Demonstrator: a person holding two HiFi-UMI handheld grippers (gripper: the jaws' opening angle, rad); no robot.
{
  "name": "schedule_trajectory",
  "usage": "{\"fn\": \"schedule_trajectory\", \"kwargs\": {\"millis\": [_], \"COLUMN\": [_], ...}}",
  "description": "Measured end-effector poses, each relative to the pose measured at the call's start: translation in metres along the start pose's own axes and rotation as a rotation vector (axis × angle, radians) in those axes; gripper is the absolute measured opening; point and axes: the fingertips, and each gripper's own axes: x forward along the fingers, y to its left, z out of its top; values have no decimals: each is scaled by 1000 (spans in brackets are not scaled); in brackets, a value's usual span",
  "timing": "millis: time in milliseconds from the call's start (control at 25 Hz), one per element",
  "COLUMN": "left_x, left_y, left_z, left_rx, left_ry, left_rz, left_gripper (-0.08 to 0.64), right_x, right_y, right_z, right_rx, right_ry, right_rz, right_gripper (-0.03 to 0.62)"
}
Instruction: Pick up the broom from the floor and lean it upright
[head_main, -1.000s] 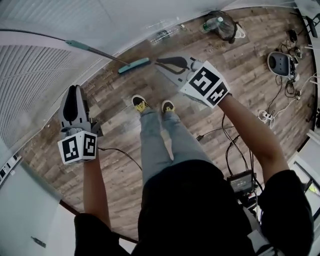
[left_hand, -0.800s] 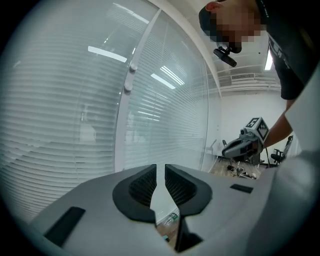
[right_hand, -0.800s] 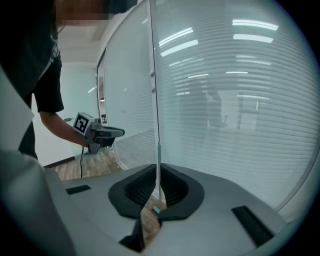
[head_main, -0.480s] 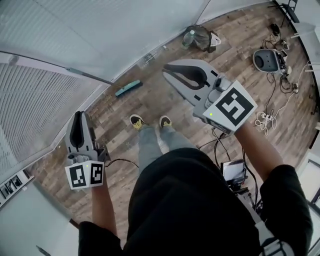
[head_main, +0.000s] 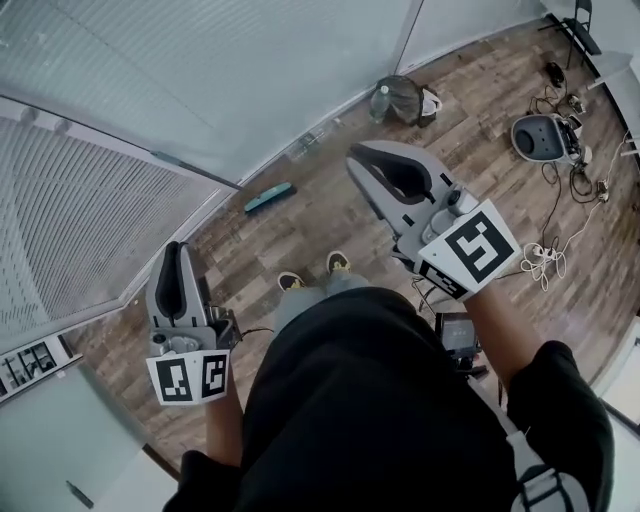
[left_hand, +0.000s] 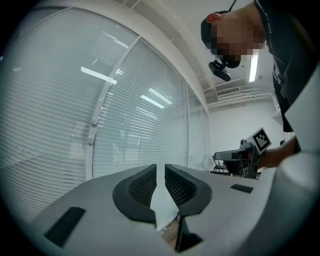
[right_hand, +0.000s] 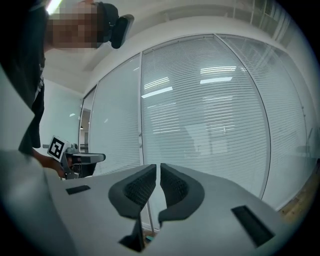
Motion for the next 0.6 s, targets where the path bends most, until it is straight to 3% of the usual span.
{"fn": "schedule_trajectory", "kwargs": {"millis": [600], "left_x": [-34], "left_y": [23], "left_z": [22], "left_rx": [-27], "left_ry": [-31], "left_rz": [13], "left_gripper": [64], "right_x": [-2], "right_y": [28], "right_z": [14], "right_rx": [-26], "right_ry": [-1], "right_rz": [-33], "right_gripper": [40]}}
